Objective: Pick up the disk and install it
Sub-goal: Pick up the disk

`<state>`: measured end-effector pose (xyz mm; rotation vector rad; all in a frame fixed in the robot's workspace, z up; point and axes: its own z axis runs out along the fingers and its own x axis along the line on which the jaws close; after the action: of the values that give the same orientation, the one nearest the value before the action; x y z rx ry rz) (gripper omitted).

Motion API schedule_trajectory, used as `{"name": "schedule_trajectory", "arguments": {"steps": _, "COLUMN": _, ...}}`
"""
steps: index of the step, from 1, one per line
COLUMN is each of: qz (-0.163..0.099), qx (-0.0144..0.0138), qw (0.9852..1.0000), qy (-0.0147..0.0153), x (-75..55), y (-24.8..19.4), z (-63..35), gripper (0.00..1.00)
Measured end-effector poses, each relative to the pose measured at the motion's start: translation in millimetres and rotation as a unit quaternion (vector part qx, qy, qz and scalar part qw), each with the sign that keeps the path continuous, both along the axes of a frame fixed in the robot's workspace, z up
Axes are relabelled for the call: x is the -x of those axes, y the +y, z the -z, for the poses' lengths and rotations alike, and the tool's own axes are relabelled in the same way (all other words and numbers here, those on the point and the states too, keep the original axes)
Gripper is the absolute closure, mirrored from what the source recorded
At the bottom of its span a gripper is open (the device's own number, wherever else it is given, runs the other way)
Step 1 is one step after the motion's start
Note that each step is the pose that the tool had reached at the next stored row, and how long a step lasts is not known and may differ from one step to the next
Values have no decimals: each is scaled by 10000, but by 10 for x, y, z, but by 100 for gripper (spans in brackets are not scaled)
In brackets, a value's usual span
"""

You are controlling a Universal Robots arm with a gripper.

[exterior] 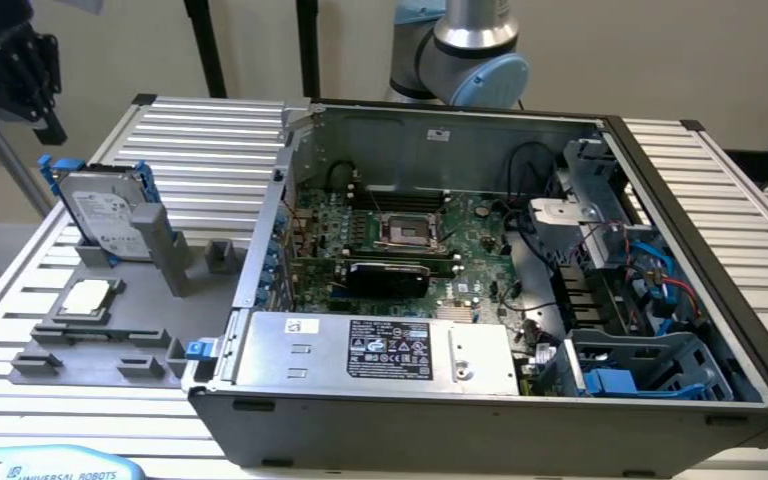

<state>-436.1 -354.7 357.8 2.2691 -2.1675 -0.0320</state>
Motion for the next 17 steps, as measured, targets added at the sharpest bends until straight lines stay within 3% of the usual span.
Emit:
{"name": "schedule_trajectory", "arguments": {"steps": 10, "qz": -29, "qx": 0, "qw": 10000, "qy": 0, "x": -17, "y": -17, "z": 9, "gripper": 89}}
{"name": "schedule_trajectory", "arguments": {"steps": 11, "qz": -29, "qx": 0, "qw": 10000, "qy": 0, "x": -17, "y": -17, "z": 9, "gripper": 82}}
{"name": "schedule_trajectory", "arguments": {"steps": 14, "qz": -29, "qx": 0, "qw": 10000, "qy": 0, "x": -18, "y": -17, "z": 9, "gripper": 76}}
{"name": "schedule_trajectory", "arguments": {"steps": 16, "qz": -29, "qx": 0, "qw": 10000, "qy": 0, "x": -18, "y": -17, "z": 10, "gripper": 64}}
{"name": "schedule_trajectory", "arguments": {"steps": 17, "qz": -29, "qx": 0, "qw": 10000, "qy": 0, "x": -19, "y": -17, "z": 12, "gripper": 64}}
